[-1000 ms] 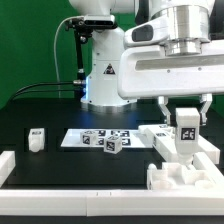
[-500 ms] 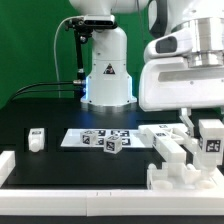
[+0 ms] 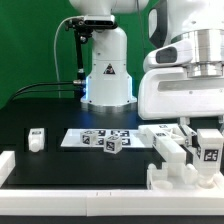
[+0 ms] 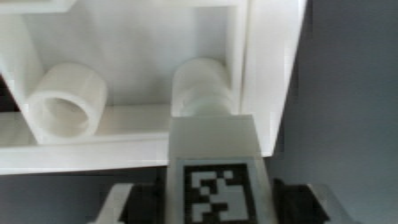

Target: Assemble chair

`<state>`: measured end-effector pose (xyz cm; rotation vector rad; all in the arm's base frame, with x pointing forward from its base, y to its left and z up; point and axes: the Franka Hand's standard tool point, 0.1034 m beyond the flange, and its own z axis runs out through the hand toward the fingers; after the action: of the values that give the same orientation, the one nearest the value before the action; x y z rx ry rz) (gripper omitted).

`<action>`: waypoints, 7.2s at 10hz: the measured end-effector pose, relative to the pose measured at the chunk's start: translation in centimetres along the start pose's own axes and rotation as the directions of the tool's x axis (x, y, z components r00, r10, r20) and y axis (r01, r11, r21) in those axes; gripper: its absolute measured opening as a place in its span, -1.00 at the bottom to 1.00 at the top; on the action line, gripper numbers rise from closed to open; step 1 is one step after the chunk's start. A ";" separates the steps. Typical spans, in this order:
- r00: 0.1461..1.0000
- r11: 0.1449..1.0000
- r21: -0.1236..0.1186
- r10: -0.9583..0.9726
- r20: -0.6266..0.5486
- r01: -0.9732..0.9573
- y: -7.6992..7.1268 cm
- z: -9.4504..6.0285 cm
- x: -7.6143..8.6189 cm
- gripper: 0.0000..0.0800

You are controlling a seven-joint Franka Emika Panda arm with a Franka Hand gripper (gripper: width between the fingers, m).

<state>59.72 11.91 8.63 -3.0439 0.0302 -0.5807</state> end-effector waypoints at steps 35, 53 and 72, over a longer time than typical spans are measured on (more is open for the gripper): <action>0.719 0.757 -0.148 0.651 0.242 -0.636 -0.6 1.1 0.8 0.11; 0.304 0.322 -0.266 0.946 0.108 -0.909 -0.2 1.1 1.1 -0.29; 0.740 0.765 -0.189 0.644 0.194 -0.616 0.2 1.1 1.4 -0.29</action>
Offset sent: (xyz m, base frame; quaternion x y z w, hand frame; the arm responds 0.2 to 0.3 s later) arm 0.0000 0.0071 -0.0116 -0.0021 0.0164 -0.0041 0.9999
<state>61.44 11.74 8.13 -2.8855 1.0762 -0.1369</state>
